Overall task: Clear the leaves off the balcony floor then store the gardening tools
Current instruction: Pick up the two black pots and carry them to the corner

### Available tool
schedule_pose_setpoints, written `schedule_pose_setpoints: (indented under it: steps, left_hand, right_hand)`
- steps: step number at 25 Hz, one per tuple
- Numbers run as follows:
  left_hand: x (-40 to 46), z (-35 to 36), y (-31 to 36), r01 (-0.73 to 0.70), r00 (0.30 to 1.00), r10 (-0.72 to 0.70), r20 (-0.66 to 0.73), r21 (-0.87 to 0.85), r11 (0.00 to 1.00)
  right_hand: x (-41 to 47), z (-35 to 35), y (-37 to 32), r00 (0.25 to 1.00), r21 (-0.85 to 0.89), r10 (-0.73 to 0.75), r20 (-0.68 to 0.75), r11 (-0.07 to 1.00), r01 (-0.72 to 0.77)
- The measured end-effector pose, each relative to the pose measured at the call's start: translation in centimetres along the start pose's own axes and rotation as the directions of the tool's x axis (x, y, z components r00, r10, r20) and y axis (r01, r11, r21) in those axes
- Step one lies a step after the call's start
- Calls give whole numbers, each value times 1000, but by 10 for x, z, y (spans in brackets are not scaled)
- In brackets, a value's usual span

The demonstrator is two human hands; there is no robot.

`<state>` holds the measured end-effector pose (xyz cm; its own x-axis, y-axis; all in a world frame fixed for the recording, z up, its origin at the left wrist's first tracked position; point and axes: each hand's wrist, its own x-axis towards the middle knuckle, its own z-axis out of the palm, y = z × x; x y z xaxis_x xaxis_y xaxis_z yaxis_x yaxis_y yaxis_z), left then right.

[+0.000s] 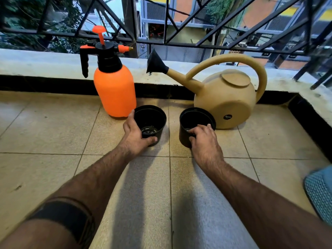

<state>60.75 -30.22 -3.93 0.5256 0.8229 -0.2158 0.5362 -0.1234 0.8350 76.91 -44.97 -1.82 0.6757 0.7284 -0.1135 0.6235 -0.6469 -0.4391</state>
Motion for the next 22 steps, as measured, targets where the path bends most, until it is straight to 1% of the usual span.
schedule_pose_setpoints:
  steps: [4,7,8,9,11,12,14,16,18,22]
  left_hand:
    - [-2,-7,-4,0,1000,0,-2,37,999]
    - [-13,-9,-7,-80,993,97,-62,226,971]
    - [-17,-7,-8,-94,989,121,-90,261,961]
    - [-21,-4,-8,-95,985,129,-116,264,960]
    - [-24,1,-10,-64,985,93,-145,190,980]
    - [-24,3,-10,-45,987,66,-145,141,989]
    - [-22,4,-10,-6,990,20,-140,101,995]
    - [-18,4,-8,30,990,-11,-139,133,991]
    - [-17,5,-4,32,993,-11,-121,170,985]
    - [-14,4,1,47,992,-19,-128,216,975]
  right_hand:
    - [2,3,2,1000,-30,-10,-9,999,10]
    - [-3,4,5,995,-128,-24,-100,992,11]
    - [-5,4,6,991,-133,3,-132,991,-21]
    - [-6,4,7,987,-94,58,-147,993,-73]
    - [-6,4,8,977,68,182,-115,982,-175]
    - [-6,4,8,974,140,213,-81,970,-201]
    - [-5,5,7,976,222,214,-49,955,-199]
    - [-4,7,4,977,261,202,-70,949,-177]
    - [-3,7,2,975,256,206,-86,950,-178]
    - [-1,7,3,975,236,212,-64,953,-192]
